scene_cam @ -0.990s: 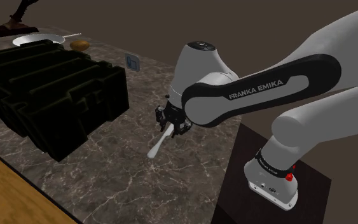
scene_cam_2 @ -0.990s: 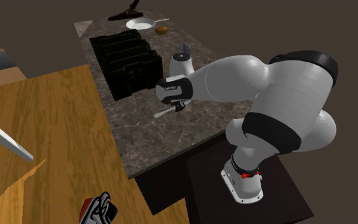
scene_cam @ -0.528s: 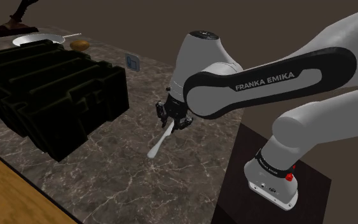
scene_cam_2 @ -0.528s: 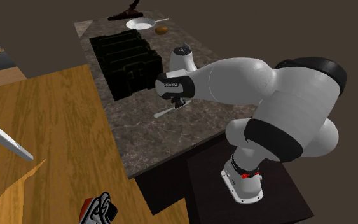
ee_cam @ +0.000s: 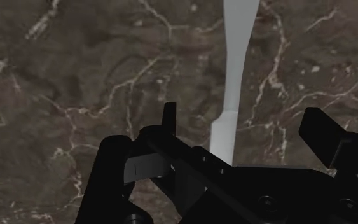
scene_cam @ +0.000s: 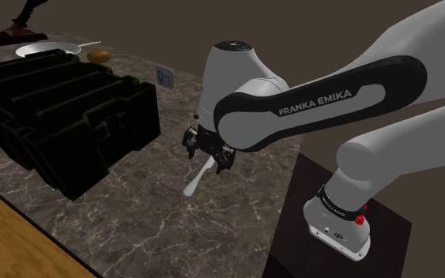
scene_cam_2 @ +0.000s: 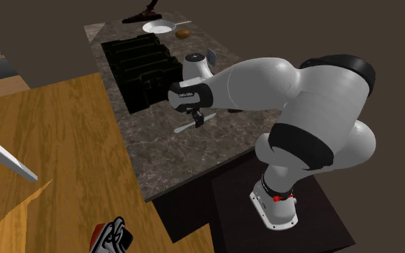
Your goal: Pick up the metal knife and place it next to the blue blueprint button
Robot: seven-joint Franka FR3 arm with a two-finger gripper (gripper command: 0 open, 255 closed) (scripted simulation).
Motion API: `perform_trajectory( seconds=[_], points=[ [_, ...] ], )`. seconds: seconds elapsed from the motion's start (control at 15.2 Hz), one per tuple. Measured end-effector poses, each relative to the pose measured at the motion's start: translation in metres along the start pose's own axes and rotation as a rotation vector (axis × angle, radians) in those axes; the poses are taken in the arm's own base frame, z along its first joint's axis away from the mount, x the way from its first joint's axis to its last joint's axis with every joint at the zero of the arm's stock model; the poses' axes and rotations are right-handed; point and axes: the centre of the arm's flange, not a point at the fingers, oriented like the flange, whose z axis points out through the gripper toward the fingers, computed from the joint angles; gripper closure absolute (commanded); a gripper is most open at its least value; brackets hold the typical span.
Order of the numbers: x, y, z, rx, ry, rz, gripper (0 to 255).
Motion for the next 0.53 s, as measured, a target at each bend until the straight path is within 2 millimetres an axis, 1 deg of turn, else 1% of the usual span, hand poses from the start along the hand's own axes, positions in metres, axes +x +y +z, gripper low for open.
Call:
perform_trajectory(
  seconds=[0.2, 0.53],
  points=[
    [0.0, 0.001, 0.015, -0.001, 0.0, 0.0, 0],
    [0.001, 0.001, 0.018, 0.0, 0.0, 0.0, 0]
  ],
)
